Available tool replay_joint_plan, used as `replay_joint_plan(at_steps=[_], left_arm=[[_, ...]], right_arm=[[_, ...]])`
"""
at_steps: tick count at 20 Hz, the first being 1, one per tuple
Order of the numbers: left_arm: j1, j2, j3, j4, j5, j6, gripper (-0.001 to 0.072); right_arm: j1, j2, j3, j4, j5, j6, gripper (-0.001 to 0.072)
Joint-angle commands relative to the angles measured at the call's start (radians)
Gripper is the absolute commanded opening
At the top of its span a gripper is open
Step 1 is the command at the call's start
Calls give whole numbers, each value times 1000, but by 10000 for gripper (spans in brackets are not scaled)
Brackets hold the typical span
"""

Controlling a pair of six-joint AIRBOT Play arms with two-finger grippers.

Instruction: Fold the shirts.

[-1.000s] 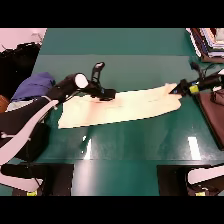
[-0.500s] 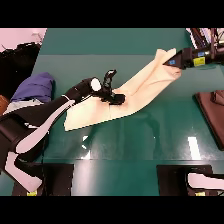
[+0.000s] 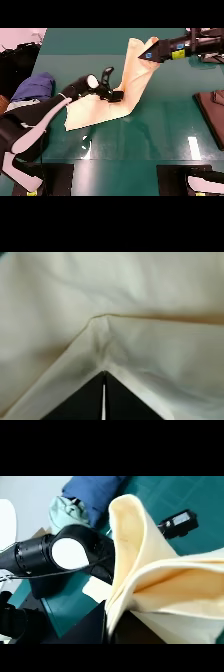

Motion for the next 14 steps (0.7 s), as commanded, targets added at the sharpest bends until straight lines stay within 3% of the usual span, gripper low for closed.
replay_joint_plan(at_steps=[1, 7, 8, 9, 10, 12, 13, 14], left_arm=[[109, 122, 1, 151, -113, -1, 26], [403, 481, 1, 386, -228, 0, 26], [444, 529, 1, 402, -233, 0, 26], [480, 567, 1, 403, -233, 0, 27], [505, 595, 1, 403, -236, 0, 27], [541, 632, 0, 403, -246, 0, 27], [546, 637, 0, 403, -259, 0, 26], [546, 637, 0, 405, -275, 0, 27]], right_arm=[[105, -19, 3, 24, -90, 2, 14], [481, -179, 6, 31, -454, -33, 28], [539, -214, 6, 63, -500, -75, 169], [590, -249, 6, 104, -534, -127, 427], [623, -272, 6, 109, -542, -172, 502], [630, -280, 5, 57, -505, -180, 493], [607, -270, 5, 18, -459, -155, 436], [571, -256, 4, -34, -397, -126, 435]])
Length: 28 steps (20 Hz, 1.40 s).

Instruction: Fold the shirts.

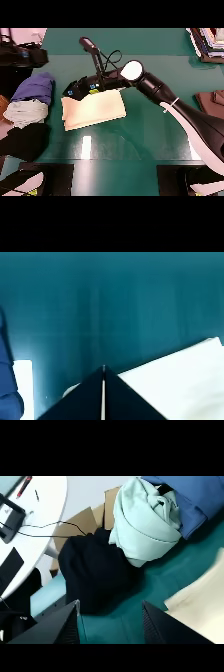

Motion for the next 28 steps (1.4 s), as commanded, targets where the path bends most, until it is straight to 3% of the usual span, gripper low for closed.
replay_joint_plan(at_steps=[1, 6, 8, 9, 13, 21, 23, 24, 26, 28], left_arm=[[42, 47, -1, 21, -55, 1, 27], [42, 47, -1, 1, -69, 1, 27], [42, 47, -1, -18, -70, 1, 27], [42, 47, -1, -31, -68, 1, 27], [39, 47, -1, -39, -68, 1, 27], [39, 47, -1, -40, -69, 1, 27], [39, 47, -1, -40, -72, 1, 27], [39, 47, -1, -50, -77, 1, 27], [29, 47, -1, -77, -81, 2, 26], [-19, 47, -1, -77, -72, 8, 26]], right_arm=[[-41, 10, -10, -140, 117, 29, 435], [-334, 148, -297, -298, 233, 95, 441], [-455, 155, -400, -288, 245, 112, 646], [-500, 143, -433, -281, 257, 124, 659], [-572, 13, -465, -170, 305, 123, 656], [-383, -307, -165, 33, 352, 123, 594], [-341, -369, -90, 36, 386, 123, 495], [-326, -384, -67, 36, 387, 123, 400], [-308, -389, -29, 13, 378, 120, 34], [-315, -368, 5, -41, 379, 119, 14]])
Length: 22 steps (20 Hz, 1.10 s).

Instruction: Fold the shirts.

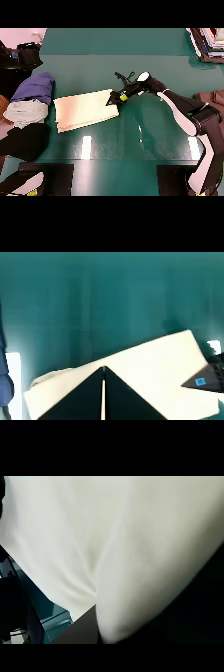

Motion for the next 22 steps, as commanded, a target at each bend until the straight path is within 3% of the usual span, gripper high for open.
replay_joint_plan(at_steps=[1, 5, 8, 17, 22], left_arm=[[-76, 1, 0, -16, 17, 6, 25], [-226, 1, 0, -18, 84, 6, 26], [-309, 1, 0, -18, 136, 5, 26], [-378, 1, 0, -23, 232, -70, 26], [-378, 1, 0, -23, 240, -84, 26]], right_arm=[[-1, 21, 64, -90, 7, 8, 13], [-162, 180, 63, -369, 63, 114, 14], [-371, 306, 63, -457, 115, 117, 13], [-1115, 481, 63, -500, 132, 177, 14], [-1294, 481, 62, -496, 122, 178, 14]])
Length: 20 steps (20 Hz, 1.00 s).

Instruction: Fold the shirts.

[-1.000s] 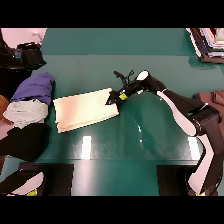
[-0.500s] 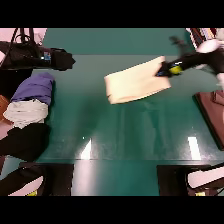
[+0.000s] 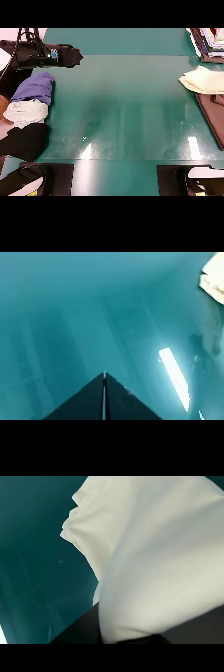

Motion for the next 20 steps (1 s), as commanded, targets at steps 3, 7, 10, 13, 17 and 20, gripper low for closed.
replay_joint_plan(at_steps=[3, 7, 10, 13, 17, 20], left_arm=[[-2, 1, 0, 0, 11, -13, 26], [-2, 1, 0, 0, 11, -10, 27], [-2, 1, 0, 3, 11, -5, 27], [-2, 1, 0, 4, 11, 0, 27], [-2, 1, 0, 4, 11, 24, 26], [-2, 1, 0, 4, 10, 24, 27]], right_arm=[[-112, 7, 3, 89, -5, 5, 14], [-107, 7, 112, 140, 84, 5, 14], [-127, 29, 166, 137, 154, 22, 13], [-162, 68, 166, 61, 200, 40, 14], [-235, 164, 7, 37, 204, 42, 14], [-299, 235, -178, -100, 206, 40, 16]])
